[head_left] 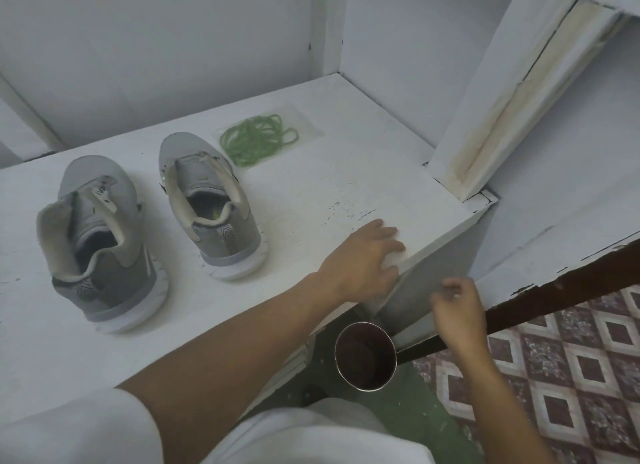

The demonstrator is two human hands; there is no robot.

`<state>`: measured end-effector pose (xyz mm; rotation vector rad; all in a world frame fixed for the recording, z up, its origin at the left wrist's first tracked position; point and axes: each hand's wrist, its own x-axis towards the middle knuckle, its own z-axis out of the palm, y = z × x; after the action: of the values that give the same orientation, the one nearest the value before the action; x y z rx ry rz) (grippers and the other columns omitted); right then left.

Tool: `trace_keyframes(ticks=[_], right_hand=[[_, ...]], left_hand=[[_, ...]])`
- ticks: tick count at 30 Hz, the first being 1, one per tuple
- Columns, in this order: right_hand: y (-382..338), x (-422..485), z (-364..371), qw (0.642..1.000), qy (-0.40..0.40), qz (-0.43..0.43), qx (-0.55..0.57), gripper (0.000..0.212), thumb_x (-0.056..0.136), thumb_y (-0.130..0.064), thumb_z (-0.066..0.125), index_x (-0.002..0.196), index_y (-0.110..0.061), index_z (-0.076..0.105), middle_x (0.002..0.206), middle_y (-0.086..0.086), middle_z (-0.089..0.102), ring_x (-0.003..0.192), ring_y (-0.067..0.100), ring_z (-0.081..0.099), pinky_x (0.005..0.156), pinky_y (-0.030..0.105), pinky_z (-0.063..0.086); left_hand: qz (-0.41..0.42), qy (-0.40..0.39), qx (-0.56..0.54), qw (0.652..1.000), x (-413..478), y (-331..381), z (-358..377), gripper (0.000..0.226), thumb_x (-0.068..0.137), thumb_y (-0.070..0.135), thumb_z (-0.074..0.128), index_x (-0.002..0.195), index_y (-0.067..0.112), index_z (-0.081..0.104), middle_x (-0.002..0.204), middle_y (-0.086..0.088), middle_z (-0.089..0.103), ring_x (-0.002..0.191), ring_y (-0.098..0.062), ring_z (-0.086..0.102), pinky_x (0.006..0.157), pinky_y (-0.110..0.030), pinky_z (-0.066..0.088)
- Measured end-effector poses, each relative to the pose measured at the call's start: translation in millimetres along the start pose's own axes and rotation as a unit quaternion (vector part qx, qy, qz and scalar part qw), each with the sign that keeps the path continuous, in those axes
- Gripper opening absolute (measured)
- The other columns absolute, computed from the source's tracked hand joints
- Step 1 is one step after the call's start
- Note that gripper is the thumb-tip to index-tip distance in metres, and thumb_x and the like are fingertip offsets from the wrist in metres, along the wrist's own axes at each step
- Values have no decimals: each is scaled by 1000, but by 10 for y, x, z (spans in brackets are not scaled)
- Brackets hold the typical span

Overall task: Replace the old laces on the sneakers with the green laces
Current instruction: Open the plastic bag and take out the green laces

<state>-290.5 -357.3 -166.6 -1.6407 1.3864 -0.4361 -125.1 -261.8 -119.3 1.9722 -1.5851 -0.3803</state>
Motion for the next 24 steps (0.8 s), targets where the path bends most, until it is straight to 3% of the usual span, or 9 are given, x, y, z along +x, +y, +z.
trace_keyframes(ticks=[4,7,12,15,20,24], right_hand=[[-519,-69,-128,996,16,-75,49,28,91,-8,54,114,-23,50,102,-7,52,82,1,50,61,23,39],[-927,-57,-73,991,-11,-124,56,28,90,-7,56,112,-23,51,104,-6,54,84,9,55,61,25,42],[-1644,26,164,972,-56,-224,30,28,89,-10,56,113,-24,51,117,-11,54,102,10,54,62,18,39],[-2084,69,332,953,-83,-291,18,27,88,-12,57,111,-24,52,117,-12,53,101,8,54,65,18,41],[-2710,189,665,921,-109,-372,-25,22,87,-15,57,107,-23,56,114,-9,55,99,10,54,74,27,45],[-3137,305,944,894,-122,-425,-79,22,86,-16,57,107,-17,61,108,-4,54,93,14,53,76,24,40]], left_hand=[[-78,79,-47,993,33,23,-228,29,96,23,52,120,13,64,142,-4,51,138,-18,34,115,-31,24],[-110,149,-59,981,78,81,-560,26,95,22,53,116,15,66,136,-1,56,132,-18,43,110,-28,28],[-177,271,-85,942,98,59,-1181,21,94,23,53,107,17,68,122,4,63,112,-10,54,83,-12,29],[-207,318,-95,920,59,-15,-1508,21,94,23,52,106,16,68,112,7,65,94,-5,53,75,-13,31],[-269,389,-131,871,2,-272,-1988,22,95,25,51,106,16,67,108,4,67,99,-12,59,85,-25,45],[-326,407,-177,835,-13,-516,-2253,24,95,24,50,106,11,66,102,2,66,96,-16,58,87,-27,45]])
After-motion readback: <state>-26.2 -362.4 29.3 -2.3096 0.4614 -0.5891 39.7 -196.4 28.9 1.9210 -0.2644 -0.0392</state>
